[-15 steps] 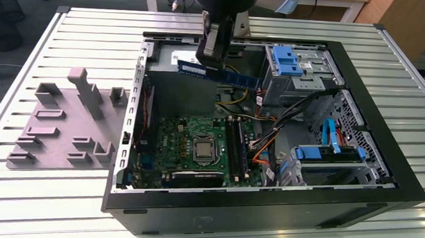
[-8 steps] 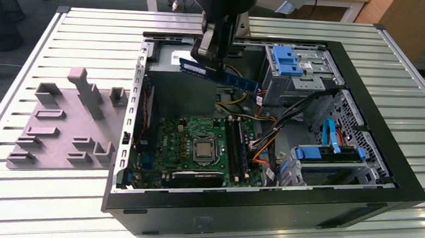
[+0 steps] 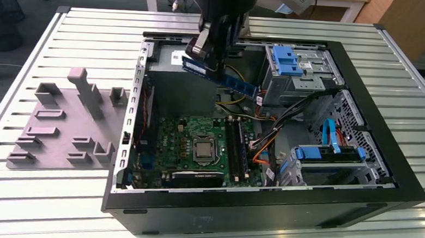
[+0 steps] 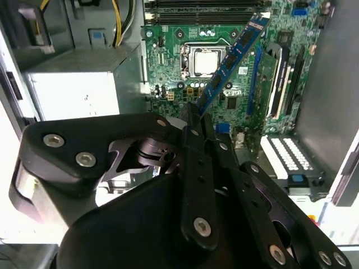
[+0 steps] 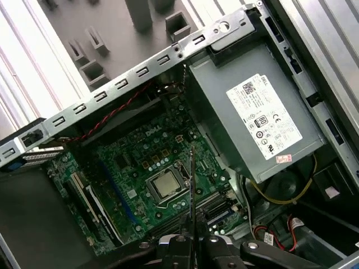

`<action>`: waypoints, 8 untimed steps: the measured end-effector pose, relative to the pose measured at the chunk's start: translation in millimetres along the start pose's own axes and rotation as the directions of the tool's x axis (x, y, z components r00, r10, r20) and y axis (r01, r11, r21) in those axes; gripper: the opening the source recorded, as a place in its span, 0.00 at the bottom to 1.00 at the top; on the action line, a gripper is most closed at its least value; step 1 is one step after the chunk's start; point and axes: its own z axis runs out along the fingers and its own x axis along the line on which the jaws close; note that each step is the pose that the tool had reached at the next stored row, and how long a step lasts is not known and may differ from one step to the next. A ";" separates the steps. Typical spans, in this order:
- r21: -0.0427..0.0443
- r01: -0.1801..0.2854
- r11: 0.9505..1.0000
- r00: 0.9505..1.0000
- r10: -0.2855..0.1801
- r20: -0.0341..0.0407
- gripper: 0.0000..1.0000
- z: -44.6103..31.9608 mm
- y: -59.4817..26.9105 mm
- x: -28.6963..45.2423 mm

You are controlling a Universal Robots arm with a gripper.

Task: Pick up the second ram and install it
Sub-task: 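Insert the second ram into the second slot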

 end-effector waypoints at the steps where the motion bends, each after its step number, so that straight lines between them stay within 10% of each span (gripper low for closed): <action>1: 0.000 -0.013 1.000 1.000 0.013 0.000 0.14 0.1 0.0 0.0; 8: 0.001 -0.029 1.000 1.000 0.029 0.000 0.14 0.2 0.0 0.0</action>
